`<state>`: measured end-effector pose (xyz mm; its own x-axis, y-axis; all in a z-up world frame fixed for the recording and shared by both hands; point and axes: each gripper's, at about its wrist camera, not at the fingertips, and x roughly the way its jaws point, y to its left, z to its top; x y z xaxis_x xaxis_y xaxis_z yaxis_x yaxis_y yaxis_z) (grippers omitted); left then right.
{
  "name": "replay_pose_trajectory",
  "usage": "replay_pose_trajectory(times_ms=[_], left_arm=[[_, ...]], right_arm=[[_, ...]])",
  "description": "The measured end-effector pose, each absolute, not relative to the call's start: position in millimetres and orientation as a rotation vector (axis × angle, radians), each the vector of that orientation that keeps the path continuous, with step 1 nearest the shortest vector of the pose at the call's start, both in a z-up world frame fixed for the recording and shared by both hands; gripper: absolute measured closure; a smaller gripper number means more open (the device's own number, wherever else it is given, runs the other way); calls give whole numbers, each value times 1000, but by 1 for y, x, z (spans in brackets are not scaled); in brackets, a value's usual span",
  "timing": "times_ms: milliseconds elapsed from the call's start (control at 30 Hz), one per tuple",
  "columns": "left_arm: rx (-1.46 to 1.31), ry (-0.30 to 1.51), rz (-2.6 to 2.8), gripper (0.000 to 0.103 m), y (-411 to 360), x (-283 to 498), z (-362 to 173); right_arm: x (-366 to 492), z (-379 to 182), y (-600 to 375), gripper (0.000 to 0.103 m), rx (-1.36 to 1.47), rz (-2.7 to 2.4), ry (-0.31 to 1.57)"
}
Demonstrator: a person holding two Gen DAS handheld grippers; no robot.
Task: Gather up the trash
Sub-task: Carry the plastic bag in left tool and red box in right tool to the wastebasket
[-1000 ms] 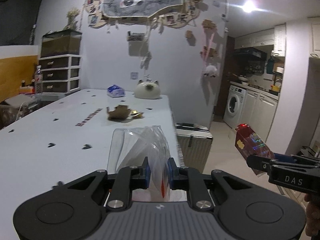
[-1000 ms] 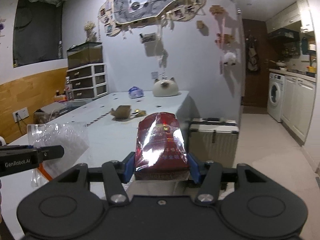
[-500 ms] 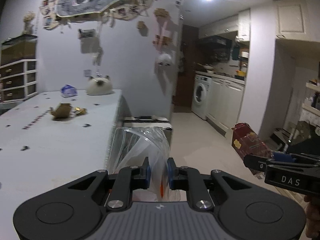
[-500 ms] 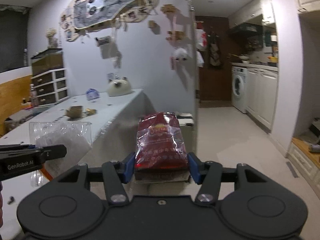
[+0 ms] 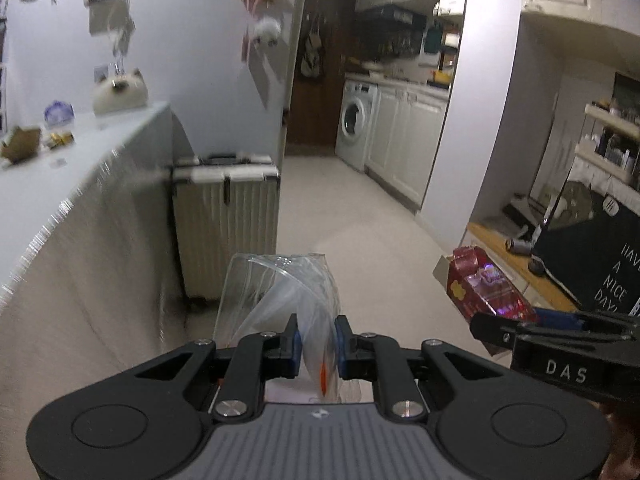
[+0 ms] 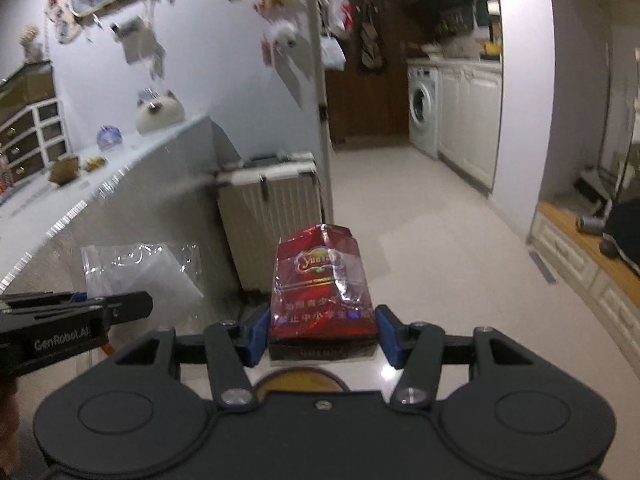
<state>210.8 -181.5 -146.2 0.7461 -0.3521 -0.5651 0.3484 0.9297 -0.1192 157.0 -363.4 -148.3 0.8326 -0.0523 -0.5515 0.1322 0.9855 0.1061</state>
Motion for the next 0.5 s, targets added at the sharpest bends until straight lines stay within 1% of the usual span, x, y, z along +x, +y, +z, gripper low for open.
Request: replay_pose_trajectory(times_ms=[233,500], left_arm=[[-41,728,-374,86,-184,253,-206],[-123,884,-345,86,-174,316,-282]], right_arm=[[192,-209,-368,47,169,-129,706],[251,-291,-361,47,202,-144,858]])
